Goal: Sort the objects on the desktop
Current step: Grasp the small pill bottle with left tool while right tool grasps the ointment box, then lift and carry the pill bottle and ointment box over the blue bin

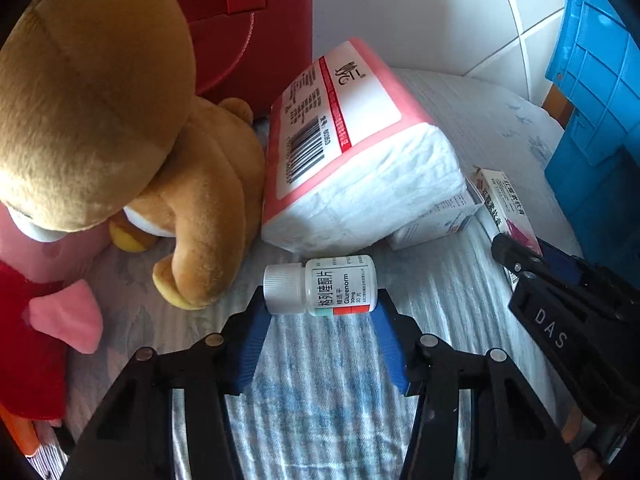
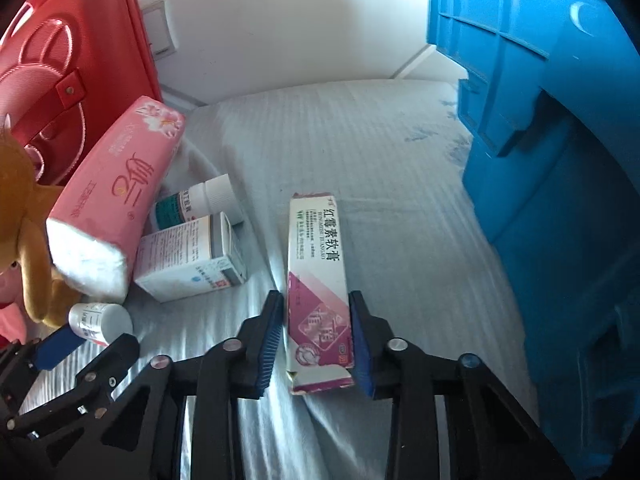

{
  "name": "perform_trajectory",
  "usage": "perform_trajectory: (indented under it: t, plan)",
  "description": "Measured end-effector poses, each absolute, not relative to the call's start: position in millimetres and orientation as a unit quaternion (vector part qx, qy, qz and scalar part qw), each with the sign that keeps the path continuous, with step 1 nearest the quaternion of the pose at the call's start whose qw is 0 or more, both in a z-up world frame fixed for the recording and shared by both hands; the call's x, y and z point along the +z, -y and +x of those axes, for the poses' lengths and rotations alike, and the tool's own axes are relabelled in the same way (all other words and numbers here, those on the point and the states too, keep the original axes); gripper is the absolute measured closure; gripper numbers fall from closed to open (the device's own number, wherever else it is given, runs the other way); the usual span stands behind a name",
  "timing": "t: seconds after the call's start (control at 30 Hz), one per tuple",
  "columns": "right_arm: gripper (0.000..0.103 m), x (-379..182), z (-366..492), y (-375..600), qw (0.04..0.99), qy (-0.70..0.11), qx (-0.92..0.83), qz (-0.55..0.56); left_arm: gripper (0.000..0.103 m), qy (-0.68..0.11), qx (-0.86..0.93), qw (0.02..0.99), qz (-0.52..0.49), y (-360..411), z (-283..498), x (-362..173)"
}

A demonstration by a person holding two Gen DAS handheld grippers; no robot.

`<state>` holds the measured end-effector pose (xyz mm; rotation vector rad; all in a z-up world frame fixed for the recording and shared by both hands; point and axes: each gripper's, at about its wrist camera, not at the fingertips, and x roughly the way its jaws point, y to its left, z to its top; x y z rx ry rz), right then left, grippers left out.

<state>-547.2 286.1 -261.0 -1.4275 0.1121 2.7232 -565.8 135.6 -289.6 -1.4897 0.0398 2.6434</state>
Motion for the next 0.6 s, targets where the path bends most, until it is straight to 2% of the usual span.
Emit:
perform_trajectory:
  t: [0.3, 0.6]
  plan:
    - [0.075, -237.2, -494.9, -263.7, 0.007, -0.041, 0.891, -0.452, 0.053, -0.017, 0.882, 0.051, -0.469, -119.5, -539.1, -262.8]
    - [0.075, -170.9, -440.7, -231.9, -0.042, -0.009, 0.91, -0.412, 0.053, -0.002, 0.908, 0.023, -0.418, -91.8, -489.4, -189.3]
